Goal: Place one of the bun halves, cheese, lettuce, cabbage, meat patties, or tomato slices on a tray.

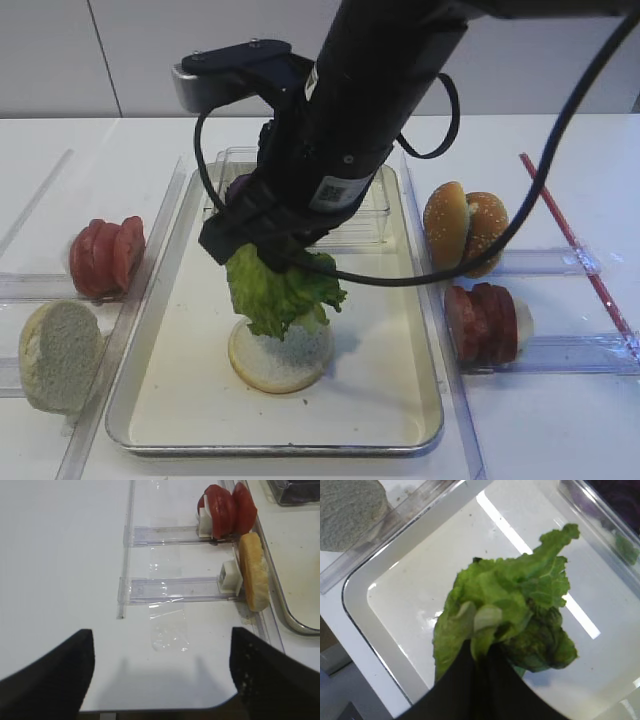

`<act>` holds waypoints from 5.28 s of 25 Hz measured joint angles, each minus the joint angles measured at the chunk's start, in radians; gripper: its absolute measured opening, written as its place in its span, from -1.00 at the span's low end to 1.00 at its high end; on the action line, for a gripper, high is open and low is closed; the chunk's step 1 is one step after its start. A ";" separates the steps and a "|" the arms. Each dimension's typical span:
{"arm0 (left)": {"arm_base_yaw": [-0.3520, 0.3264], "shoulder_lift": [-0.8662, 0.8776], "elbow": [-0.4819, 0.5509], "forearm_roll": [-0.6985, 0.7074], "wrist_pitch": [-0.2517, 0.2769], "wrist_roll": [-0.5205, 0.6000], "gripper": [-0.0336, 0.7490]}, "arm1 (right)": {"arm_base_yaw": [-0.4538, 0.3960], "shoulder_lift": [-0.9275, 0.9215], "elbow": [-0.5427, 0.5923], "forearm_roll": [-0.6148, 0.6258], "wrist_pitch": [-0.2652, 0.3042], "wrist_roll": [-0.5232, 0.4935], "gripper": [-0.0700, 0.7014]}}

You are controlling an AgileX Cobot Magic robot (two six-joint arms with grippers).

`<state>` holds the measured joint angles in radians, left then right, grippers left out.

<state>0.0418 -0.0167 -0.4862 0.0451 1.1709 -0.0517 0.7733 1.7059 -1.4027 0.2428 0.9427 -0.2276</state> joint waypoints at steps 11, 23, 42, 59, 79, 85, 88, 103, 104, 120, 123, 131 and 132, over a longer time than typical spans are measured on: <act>0.000 0.000 0.000 0.000 0.000 0.000 0.50 | 0.002 0.127 0.000 0.000 -0.020 -0.029 -0.65; 0.000 0.000 0.000 0.000 0.000 0.000 0.49 | 0.003 0.179 0.000 0.018 0.000 -0.053 -0.65; 0.000 0.000 0.000 0.000 0.000 0.000 0.47 | 0.004 0.179 -0.029 -0.001 0.011 -0.050 0.07; 0.000 0.000 0.000 0.000 0.000 0.000 0.47 | 0.004 0.177 -0.214 -0.161 0.173 0.014 0.07; 0.000 0.000 0.000 0.000 0.000 0.000 0.47 | -0.316 0.061 -0.245 -0.104 0.285 0.048 0.07; 0.000 0.000 0.000 0.000 0.000 0.000 0.47 | -0.473 0.047 -0.245 -0.104 0.291 0.065 0.13; 0.000 0.000 0.000 0.000 0.000 0.000 0.47 | -0.559 0.047 -0.245 -0.104 0.293 0.084 0.33; 0.000 0.000 0.000 0.000 0.000 0.000 0.47 | -0.748 -0.104 -0.245 -0.108 0.303 0.086 0.54; 0.000 0.000 0.000 0.000 0.000 0.000 0.47 | -0.748 -0.123 -0.245 -0.108 0.303 0.086 0.54; 0.000 0.000 0.000 0.000 0.000 0.000 0.47 | -0.748 -0.651 0.098 -0.100 0.319 0.079 0.55; 0.000 0.000 0.000 0.000 0.000 0.000 0.47 | -0.748 -0.735 0.157 -0.100 0.320 0.079 0.55; 0.000 0.000 0.000 0.000 0.000 0.000 0.47 | -0.748 -0.985 0.332 -0.100 0.322 0.079 0.55; 0.000 0.000 0.000 0.000 0.000 0.000 0.47 | -0.748 -1.020 0.360 -0.100 0.320 0.079 0.55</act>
<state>0.0418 -0.0167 -0.4862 0.0451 1.1709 -0.0517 0.0253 0.6857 -1.0430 0.1431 1.2626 -0.1482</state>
